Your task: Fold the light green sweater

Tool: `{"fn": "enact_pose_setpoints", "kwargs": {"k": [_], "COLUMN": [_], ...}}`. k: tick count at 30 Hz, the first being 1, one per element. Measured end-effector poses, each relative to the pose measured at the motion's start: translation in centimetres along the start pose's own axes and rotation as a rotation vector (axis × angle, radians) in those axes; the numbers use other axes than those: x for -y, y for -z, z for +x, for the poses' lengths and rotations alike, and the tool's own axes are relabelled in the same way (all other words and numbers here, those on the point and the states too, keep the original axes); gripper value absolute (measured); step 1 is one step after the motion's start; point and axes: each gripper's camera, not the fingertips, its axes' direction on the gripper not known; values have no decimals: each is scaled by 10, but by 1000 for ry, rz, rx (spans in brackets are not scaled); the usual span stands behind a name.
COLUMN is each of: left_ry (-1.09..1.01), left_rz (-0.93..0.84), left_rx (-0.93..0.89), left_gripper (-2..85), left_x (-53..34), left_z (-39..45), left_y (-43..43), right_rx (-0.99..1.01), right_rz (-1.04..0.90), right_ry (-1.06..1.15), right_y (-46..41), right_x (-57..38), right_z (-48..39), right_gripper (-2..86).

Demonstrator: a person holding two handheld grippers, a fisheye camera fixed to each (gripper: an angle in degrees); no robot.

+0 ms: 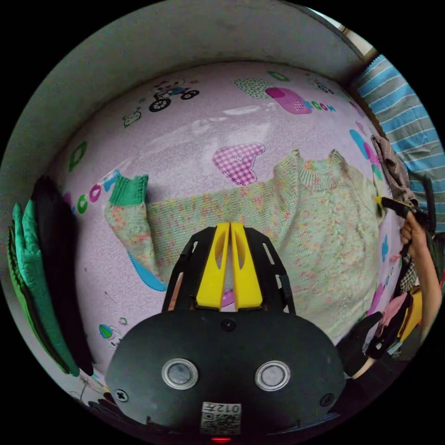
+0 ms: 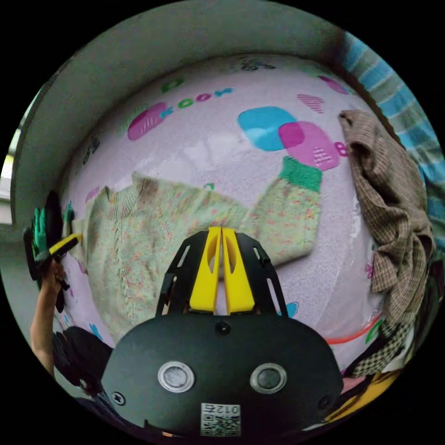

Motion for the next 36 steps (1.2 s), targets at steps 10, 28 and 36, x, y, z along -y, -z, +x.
{"fn": "enact_pose_setpoints", "kwargs": {"k": [10,28,36], "left_ry": [226,416,482], "left_rz": [-36,256,57], "left_rx": [51,10,-37], "left_gripper": [-1,4,1], "left_x": [-71,-126,-128], "left_z": [-83,-113,-133], "left_y": [6,61,9], "right_rx": [26,22,115], "right_rz": [122,105,219], "right_ry": [-268,-265,-359], "right_y": [4,-16,20], "right_x": [-53,-117,-199], "right_z": [66,100,143], "right_gripper": [81,-7,-9]}}
